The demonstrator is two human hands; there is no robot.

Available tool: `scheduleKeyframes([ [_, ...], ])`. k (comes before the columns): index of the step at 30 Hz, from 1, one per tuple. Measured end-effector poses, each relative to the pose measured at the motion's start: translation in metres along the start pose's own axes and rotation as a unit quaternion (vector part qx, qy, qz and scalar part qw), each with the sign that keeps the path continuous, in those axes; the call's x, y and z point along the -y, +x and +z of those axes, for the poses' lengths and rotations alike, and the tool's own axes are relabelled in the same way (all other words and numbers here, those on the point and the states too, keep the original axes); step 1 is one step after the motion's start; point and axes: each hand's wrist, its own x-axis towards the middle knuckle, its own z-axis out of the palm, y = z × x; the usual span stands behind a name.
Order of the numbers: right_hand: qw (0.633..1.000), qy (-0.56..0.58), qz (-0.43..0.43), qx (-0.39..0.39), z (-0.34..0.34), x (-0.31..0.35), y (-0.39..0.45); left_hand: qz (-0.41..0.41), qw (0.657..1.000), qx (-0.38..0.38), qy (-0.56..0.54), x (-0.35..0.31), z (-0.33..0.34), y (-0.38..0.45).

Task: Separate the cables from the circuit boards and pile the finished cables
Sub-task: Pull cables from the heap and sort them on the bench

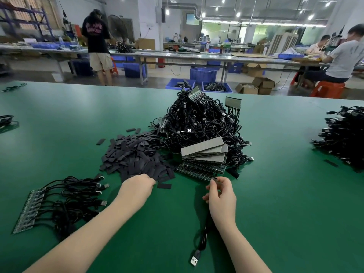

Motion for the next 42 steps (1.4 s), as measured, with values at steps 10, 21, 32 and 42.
scheduleKeyframes([
  [10,0.999,0.033,0.025,-0.009,0.0,0.003,0.001,-0.028,0.992,-0.097,-0.08,-0.006,-0.008,-0.009],
  [21,0.998,0.029,-0.002,0.06,-0.005,0.002,-0.001,-0.062,0.683,-0.084,-0.723,-0.097,-0.012,-0.004],
  [32,0.995,-0.006,0.003,0.101,-0.008,0.001,-0.003,-0.031,0.659,-0.065,-0.749,-0.119,0.001,-0.012],
  [42,0.993,0.061,0.009,0.1,-0.008,0.008,-0.008,-0.097,0.65,-0.064,-0.751,-0.122,0.0,-0.005],
])
